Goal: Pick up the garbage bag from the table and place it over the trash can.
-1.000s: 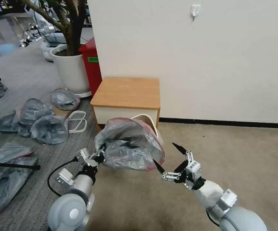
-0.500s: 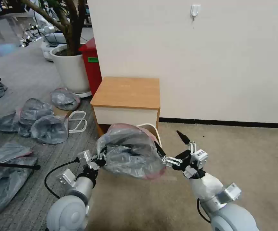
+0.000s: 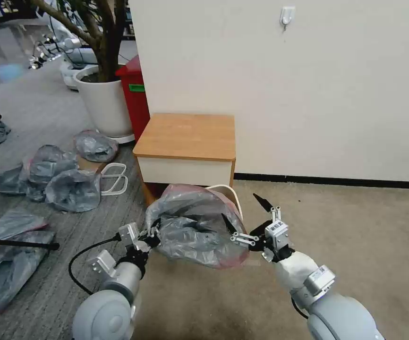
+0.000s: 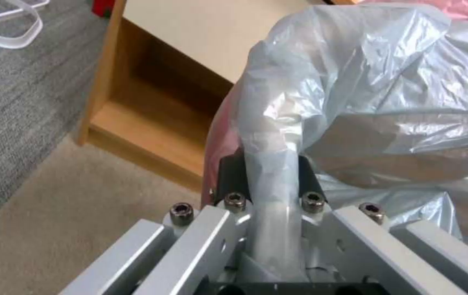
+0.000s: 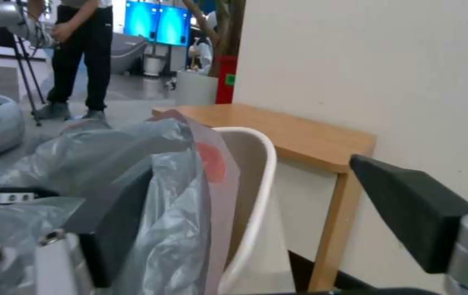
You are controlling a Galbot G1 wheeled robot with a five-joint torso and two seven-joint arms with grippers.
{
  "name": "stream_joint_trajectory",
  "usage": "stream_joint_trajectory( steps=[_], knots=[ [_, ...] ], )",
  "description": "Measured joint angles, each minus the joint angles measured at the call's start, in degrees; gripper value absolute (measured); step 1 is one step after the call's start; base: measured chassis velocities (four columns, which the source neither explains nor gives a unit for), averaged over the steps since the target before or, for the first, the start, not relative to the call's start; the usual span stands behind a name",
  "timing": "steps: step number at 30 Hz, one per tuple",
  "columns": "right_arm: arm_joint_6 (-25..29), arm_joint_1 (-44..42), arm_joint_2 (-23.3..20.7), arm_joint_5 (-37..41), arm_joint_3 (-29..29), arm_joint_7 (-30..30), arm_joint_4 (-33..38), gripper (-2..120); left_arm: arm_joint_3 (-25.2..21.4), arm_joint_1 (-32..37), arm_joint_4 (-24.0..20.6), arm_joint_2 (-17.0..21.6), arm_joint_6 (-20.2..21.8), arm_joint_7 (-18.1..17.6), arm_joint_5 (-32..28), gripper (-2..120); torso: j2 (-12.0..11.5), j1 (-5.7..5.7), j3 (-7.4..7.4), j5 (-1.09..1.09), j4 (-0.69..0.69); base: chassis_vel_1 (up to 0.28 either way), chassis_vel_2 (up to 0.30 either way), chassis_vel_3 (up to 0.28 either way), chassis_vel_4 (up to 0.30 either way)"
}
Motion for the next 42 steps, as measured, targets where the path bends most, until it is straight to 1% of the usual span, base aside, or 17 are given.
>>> stream_joint_trajectory(
  steps=[2,3,5,20,23,25,26,27,28,30,31,34,35,37,38,40,42],
  knots=[
    [0.0,0.1,0.1,-0.3,0.0,0.0,-0.2,88,0.0,0.1,0.0,0.0,0.0,0.0,0.0,3,0.0,0.0,0.0,0.0,0.0,0.0,0.0,0.0,0.0],
    [0.0,0.2,0.1,-0.6,0.0,0.1,-0.4,83,0.0,0.2,-0.1,0.0,0.0,0.0,0.0,3,0.0,0.0,0.0,0.0,0.0,0.0,0.0,0.0,0.0],
    [0.0,0.2,0.0,-0.8,0.0,0.0,-0.5,80,0.0,0.3,-0.1,-0.1,0.0,0.0,0.0,3,0.0,0.0,0.0,0.01,0.0,0.0,0.0,0.0,0.0],
    [-0.1,-0.2,0.0,-3.1,-1.4,-0.6,-0.3,80,0.6,0.1,-0.1,-0.5,-0.1,0.0,0.2,3,0.0,0.0,0.0,0.0,0.0,0.0,0.0,0.0,0.0],
    [0.2,-0.1,0.1,-4.1,-1.3,-0.5,-0.6,76,0.7,0.2,-0.1,-0.5,-0.1,0.0,0.3,3,0.0,0.0,0.0,0.0,0.0,0.0,0.0,0.0,0.0],
    [0.6,0.0,0.2,-5.1,-0.9,-0.4,-0.7,64,0.7,0.2,-0.1,-0.6,-0.1,0.0,0.3,3,0.0,0.0,0.0,0.0,0.0,0.0,0.0,0.0,0.0],
    [0.6,0.0,0.2,-5.3,-0.8,-0.3,-0.8,61,0.7,0.2,-0.1,-0.6,-0.1,0.0,0.3,3,0.0,0.0,0.0,0.0,0.0,0.0,0.0,0.0,0.0],
    [0.6,0.0,0.2,-5.3,-0.8,-0.3,-0.8,61,0.7,0.2,-0.1,-0.6,-0.1,0.0,0.3,3,0.0,0.0,0.0,0.0,0.0,0.0,0.0,0.0,0.0],
    [0.8,0.1,0.2,-5.6,-0.6,-0.3,-0.9,53,0.7,0.2,-0.1,-0.6,-0.1,0.0,0.3,3,0.0,0.0,0.0,0.0,0.0,0.0,0.0,0.0,0.0],
    [0.9,0.2,0.2,-5.7,-0.5,-0.2,-1.1,45,0.8,0.1,0.0,-0.7,-0.2,0.0,0.3,3,0.0,0.0,0.0,0.0,0.0,0.0,0.0,0.0,0.0],
    [0.9,0.2,0.2,-5.7,-0.5,-0.2,-1.1,45,0.8,0.1,0.0,-0.7,-0.2,0.0,0.3,3,0.0,0.0,0.0,0.0,0.0,0.0,0.0,0.0,0.0],
    [1.0,0.2,0.2,-5.7,-0.6,-0.2,-1.2,30,1.0,-0.1,0.2,-0.7,-0.2,0.0,0.3,3,0.0,0.0,0.0,0.0,0.0,0.0,0.0,0.0,0.0],
    [1.0,0.2,0.2,-5.7,-0.6,-0.2,-1.2,30,1.0,-0.1,0.2,-0.7,-0.2,0.0,0.3,3,0.0,0.0,0.0,0.0,0.0,0.0,0.0,0.0,0.0],
    [1.0,0.3,0.3,-5.7,-0.6,-0.1,-1.2,19,1.1,-0.2,0.5,-0.8,-0.2,0.0,0.2,3,0.0,0.0,0.0,0.0,0.0,0.0,0.0,0.0,0.0],
    [1.0,0.3,0.3,-5.7,-0.6,-0.1,-1.2,19,1.1,-0.2,0.5,-0.8,-0.2,0.0,0.2,3,0.0,0.0,0.0,0.0,0.0,0.0,0.0,0.0,0.0],
    [1.2,0.4,0.4,-5.8,-0.6,-0.1,-1.2,10,1.2,-0.2,0.7,-0.8,-0.2,0.0,0.2,3,0.0,0.0,0.0,0.0,0.0,0.0,0.0,0.0,0.0],
    [1.2,0.4,0.4,-5.8,-0.6,-0.1,-1.2,6,1.2,-0.2,0.9,-0.8,-0.1,0.0,0.2,3,0.0,0.0,0.0,0.0,0.0,0.0,0.0,0.0,0.0]
  ],
)
